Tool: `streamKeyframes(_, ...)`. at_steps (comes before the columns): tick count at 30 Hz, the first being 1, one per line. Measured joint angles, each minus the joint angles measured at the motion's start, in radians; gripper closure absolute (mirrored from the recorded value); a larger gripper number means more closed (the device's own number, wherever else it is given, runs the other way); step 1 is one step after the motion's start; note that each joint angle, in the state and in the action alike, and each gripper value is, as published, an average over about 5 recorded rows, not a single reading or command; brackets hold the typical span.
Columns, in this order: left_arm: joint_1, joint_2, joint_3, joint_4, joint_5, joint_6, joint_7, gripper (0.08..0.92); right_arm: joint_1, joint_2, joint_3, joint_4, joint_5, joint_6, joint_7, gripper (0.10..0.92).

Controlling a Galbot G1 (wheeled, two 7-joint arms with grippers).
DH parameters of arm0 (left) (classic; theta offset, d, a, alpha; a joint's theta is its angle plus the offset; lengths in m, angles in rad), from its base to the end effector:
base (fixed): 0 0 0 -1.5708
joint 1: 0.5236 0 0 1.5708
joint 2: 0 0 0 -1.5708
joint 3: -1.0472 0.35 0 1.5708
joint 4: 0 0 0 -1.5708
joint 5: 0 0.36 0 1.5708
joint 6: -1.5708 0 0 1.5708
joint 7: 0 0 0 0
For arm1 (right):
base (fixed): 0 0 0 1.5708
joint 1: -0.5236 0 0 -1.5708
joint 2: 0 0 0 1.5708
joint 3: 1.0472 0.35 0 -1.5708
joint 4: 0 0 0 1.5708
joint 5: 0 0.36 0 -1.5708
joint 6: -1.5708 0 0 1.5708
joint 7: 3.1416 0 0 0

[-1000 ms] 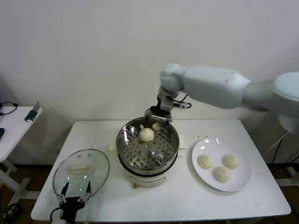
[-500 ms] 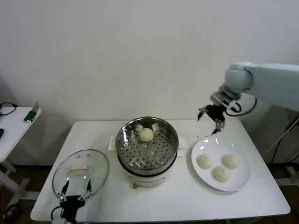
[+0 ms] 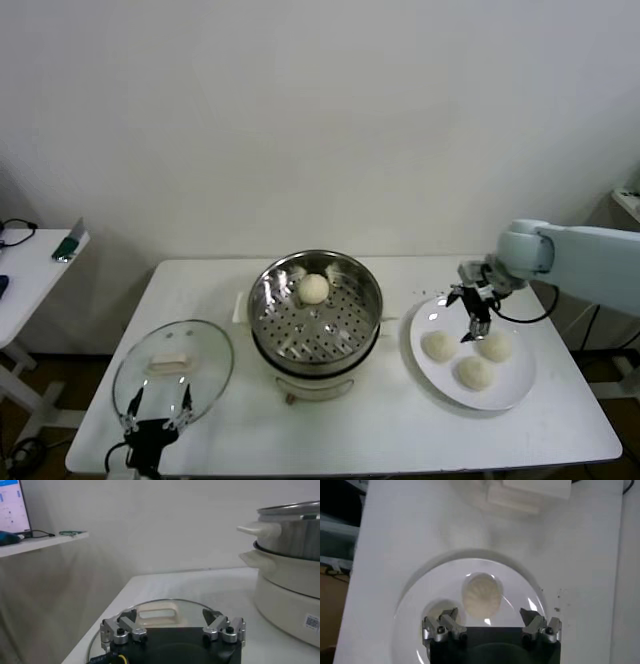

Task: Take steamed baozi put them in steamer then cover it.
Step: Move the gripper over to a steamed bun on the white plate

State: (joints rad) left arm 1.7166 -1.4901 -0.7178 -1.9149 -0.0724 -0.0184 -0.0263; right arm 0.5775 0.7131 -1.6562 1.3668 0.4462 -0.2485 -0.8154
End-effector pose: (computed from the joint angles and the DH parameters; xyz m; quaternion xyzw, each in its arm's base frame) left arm 0.1227 0.0836 -0.3809 0.0834 -0.9847 -0.0491 0.1450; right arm 0.5055 -0.1307 -0.1747 0.5074 -0.5404 0.5300 0.4118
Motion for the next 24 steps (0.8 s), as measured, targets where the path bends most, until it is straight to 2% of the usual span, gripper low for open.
streamKeyframes(17,0.008,-0.001,-0.001,0.010,0.007,-0.009,-0.007,0.177,-0.207,0.049,0.146,-0.094,-0.059,-0.062,0.034,0.212)
streamKeyframes(20,0.009,-0.001,-0.001,0.010,0.008,-0.009,-0.007,0.177,-0.223,0.054,0.159,-0.106,-0.063,-0.066,0.033,0.236)
streamKeyframes(24,0.009,-0.001,-0.003,0.010,0.008,-0.009,-0.008,0.177,-0.237,0.058,0.173,-0.117,-0.067,-0.069,0.028,0.313)
